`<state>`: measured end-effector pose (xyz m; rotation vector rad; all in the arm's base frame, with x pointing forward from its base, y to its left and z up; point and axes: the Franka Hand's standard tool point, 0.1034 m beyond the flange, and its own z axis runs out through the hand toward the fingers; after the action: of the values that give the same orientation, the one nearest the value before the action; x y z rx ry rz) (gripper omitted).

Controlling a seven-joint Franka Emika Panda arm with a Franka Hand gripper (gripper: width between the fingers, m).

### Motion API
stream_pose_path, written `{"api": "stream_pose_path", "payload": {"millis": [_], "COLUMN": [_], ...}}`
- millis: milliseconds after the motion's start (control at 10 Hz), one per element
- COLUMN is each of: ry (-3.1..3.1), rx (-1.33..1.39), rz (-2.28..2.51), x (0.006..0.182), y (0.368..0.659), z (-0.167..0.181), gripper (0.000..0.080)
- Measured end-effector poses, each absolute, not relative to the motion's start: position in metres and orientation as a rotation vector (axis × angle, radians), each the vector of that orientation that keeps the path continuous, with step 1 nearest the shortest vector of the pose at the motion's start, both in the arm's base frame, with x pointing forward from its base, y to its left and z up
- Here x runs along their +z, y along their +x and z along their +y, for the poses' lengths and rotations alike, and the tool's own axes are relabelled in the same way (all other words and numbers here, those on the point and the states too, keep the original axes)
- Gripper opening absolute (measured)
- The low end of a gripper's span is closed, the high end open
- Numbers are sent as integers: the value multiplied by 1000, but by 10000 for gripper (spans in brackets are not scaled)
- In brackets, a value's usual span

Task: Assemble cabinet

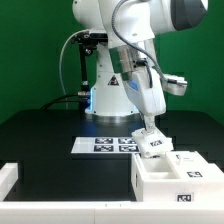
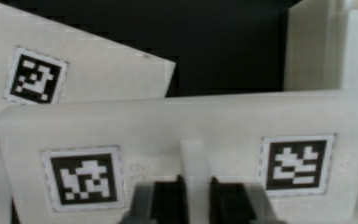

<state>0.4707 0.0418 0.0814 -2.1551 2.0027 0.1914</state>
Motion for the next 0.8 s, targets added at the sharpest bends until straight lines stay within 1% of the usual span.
{"api": "stream_pose_path", "payload": {"millis": [300, 800], "ry": [-2147, -2149], "rx": [192, 190], "rz": [2018, 2011], "x": [79, 78], "y": [466, 465], "z": [27, 24], "gripper": [54, 54]}}
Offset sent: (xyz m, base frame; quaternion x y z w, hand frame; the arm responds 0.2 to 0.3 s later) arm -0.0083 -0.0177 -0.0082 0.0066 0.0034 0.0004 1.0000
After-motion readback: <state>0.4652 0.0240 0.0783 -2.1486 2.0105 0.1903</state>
